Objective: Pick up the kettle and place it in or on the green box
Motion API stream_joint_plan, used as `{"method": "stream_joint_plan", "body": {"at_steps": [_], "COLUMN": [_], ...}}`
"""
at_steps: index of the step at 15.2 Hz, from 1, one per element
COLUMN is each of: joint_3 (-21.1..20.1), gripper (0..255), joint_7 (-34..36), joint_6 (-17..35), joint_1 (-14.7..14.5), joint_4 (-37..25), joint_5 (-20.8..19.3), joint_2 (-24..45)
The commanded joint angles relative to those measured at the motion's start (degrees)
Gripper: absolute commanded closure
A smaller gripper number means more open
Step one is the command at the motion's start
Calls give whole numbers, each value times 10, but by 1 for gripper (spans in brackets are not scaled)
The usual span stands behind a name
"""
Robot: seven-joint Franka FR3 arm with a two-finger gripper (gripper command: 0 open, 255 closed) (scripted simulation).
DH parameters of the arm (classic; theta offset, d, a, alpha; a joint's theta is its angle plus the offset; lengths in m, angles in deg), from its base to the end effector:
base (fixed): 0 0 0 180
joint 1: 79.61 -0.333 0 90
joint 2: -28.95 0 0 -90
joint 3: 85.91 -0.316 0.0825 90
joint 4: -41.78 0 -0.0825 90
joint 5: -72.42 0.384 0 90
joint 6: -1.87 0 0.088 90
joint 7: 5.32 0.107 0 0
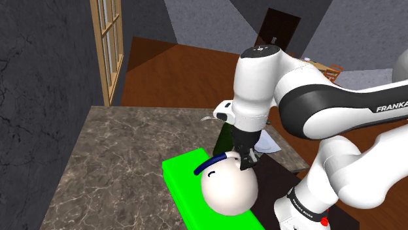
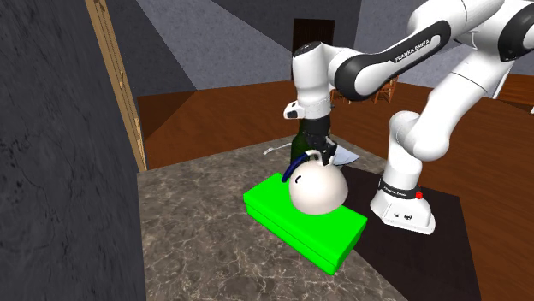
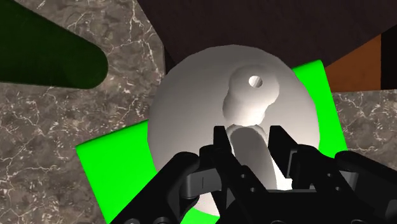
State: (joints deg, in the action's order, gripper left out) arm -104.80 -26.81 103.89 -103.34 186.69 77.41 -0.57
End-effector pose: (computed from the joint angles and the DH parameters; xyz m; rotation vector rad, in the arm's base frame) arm 0.2614 0.2509 0.4235 2.6145 1.4778 -0.3586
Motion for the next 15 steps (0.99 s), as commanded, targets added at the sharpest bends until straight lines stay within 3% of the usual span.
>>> {"method": "stream_joint_plan", "body": {"at_steps": [1,5,12,13,15], "joint_3": [-3,-11,-13,-14,-13], "gripper": [255,255,255,0,0], "joint_7": [1,3,2,3,2], "joint_6": [42,76,76,76,75], "joint_1": [1,4,6,6,6], "joint_4": [14,35,35,35,35], "joint_5": [1,3,4,4,4], "joint_2": [10,23,23,22,22]}}
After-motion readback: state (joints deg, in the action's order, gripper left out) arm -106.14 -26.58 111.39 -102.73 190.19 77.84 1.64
